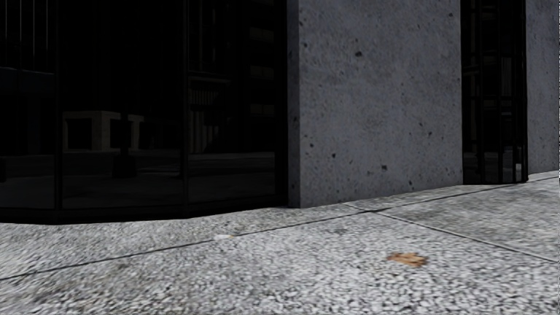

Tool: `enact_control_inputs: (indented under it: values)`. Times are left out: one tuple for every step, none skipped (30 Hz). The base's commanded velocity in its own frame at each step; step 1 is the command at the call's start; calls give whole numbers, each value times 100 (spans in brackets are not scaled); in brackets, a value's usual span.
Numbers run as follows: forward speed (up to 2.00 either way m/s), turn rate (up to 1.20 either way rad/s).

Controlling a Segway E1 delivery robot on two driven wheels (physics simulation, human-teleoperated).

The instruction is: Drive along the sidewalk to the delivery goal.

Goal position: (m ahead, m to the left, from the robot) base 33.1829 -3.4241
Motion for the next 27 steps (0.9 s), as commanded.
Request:
enact_control_inputs:
  values:
    - [130,-58]
    - [130,-58]
    - [130,-58]
    - [130,-58]
    - [130,-58]
    - [130,-58]
    - [130,-58]
    - [130,-58]
    - [130,-58]
    - [130,-58]
    - [130,-58]
    - [130,-58]
    - [130,-58]
    - [130,-58]
    - [130,-58]
    - [130,-58]
    - [130,-58]
    - [130,-58]
    - [130,-58]
    - [130,-58]
    - [130,-58]
    - [130,-58]
    - [130,-58]
    - [130,-58]
    - [130,-58]
    - [130,-57]
    - [130,-56]
